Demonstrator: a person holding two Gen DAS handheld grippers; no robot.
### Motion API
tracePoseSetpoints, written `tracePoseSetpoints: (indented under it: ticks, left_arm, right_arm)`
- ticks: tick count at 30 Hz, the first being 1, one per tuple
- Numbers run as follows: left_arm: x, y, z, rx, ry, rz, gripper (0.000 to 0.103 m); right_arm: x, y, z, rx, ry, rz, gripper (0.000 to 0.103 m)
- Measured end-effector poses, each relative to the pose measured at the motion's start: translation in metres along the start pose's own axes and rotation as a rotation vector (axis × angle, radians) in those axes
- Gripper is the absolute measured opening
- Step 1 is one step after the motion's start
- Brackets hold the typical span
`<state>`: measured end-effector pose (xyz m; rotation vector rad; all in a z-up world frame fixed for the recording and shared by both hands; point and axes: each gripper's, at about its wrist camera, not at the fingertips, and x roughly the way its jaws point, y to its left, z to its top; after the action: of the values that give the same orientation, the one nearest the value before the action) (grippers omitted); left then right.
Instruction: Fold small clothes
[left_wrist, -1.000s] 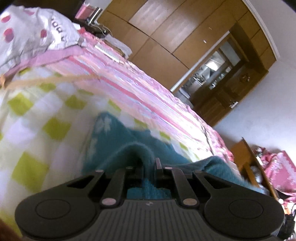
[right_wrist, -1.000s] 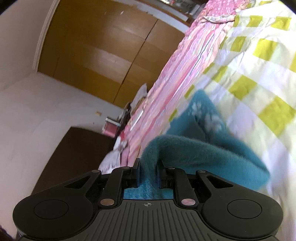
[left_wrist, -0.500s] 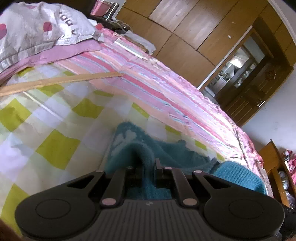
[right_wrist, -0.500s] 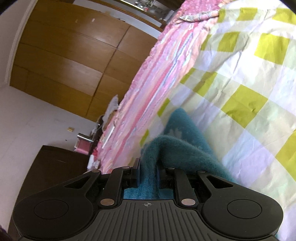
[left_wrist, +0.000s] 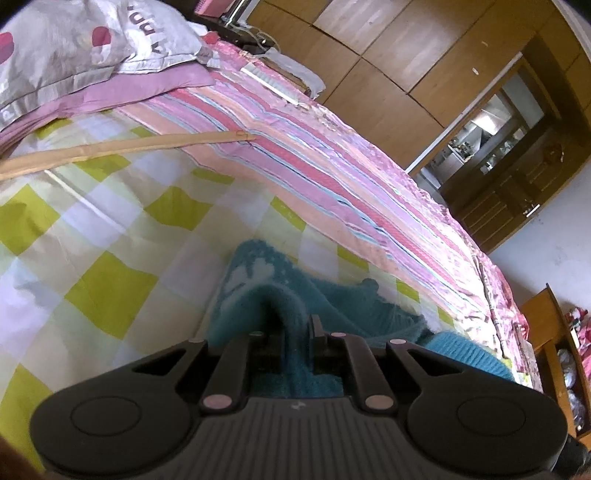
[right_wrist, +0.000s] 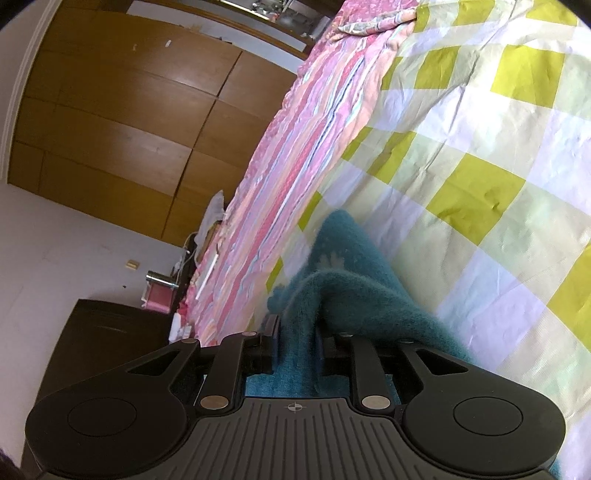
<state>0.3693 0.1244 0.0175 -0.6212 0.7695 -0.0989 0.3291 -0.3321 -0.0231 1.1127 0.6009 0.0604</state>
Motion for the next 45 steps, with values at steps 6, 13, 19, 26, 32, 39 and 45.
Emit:
tracePoseSetpoints:
  ticks: [6,13,19,26,32,39,45]
  left_arm:
    - [-0.003,-0.004,0.001,-0.017,-0.009,-0.013,0.027]
    - [-0.007,-0.012,0.002,-0.022,-0.02,-0.013,0.04]
    - [-0.025,-0.008,-0.002,-0.008,-0.145,0.071,0.05]
    - [-0.043,-0.008,-0.002,0.083,-0.235,0.216,0.05]
    - [-0.048,-0.027,-0.024,0.258,-0.255,0.222,0.05]
    - [-0.041,-0.009,-0.053,0.242,-0.169,0.26,0.05]
    - [-0.048,0.002,-0.066,0.219,-0.157,0.251,0.051]
  right_arm:
    - [-0.013,-0.001,0.002,0.001,-0.036,0.024,0.036]
    - [-0.029,0.01,0.008,-0.117,-0.11,-0.025,0.044]
    - [-0.03,0.02,0.001,-0.28,-0.123,-0.139,0.044]
    - [-0.023,0.03,-0.013,-0.429,-0.125,-0.266,0.044]
    - [-0.028,0.041,-0.024,-0.507,-0.154,-0.285,0.044]
    - [-0.027,0.046,-0.042,-0.683,-0.139,-0.358,0.043]
    - [-0.017,0.026,-0.035,-0.65,-0.081,-0.445,0.037]
